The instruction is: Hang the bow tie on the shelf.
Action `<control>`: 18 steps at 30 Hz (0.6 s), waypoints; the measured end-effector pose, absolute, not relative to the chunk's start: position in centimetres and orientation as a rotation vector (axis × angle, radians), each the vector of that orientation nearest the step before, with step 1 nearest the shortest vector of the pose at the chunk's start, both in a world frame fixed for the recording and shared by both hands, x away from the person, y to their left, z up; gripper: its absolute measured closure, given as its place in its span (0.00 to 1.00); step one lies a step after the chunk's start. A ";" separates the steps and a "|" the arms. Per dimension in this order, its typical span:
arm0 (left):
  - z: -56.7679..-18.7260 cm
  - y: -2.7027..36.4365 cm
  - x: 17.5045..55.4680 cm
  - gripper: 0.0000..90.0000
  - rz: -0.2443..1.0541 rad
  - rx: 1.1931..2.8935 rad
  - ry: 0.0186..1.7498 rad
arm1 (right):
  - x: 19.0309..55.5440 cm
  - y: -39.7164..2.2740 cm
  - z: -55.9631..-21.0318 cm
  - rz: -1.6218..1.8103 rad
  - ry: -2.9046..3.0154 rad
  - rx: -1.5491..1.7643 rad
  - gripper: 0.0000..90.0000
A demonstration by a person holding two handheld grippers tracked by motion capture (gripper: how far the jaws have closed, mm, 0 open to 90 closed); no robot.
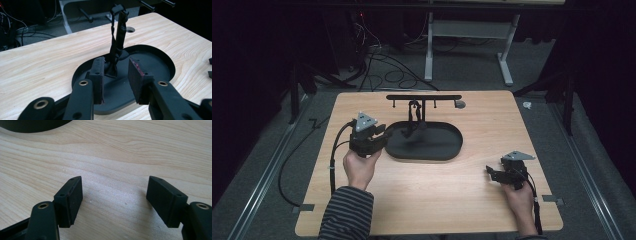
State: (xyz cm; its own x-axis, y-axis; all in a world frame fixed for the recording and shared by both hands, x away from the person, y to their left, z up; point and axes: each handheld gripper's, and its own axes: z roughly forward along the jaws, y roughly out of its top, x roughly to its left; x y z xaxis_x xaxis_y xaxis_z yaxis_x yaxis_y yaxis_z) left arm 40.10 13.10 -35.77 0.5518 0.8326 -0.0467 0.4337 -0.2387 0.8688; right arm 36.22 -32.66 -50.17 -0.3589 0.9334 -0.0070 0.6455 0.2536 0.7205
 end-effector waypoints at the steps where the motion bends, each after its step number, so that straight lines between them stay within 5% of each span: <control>1: -35.8 13.2 40.0 0.74 0.543 1.864 1.039 | 36.2 -32.7 -50.2 0.885 2.095 1.433 0.34; 18: -37.4 14.9 38.4 0.70 0.528 1.822 1.093 | 36.2 -32.7 -50.2 0.885 2.095 1.433 0.34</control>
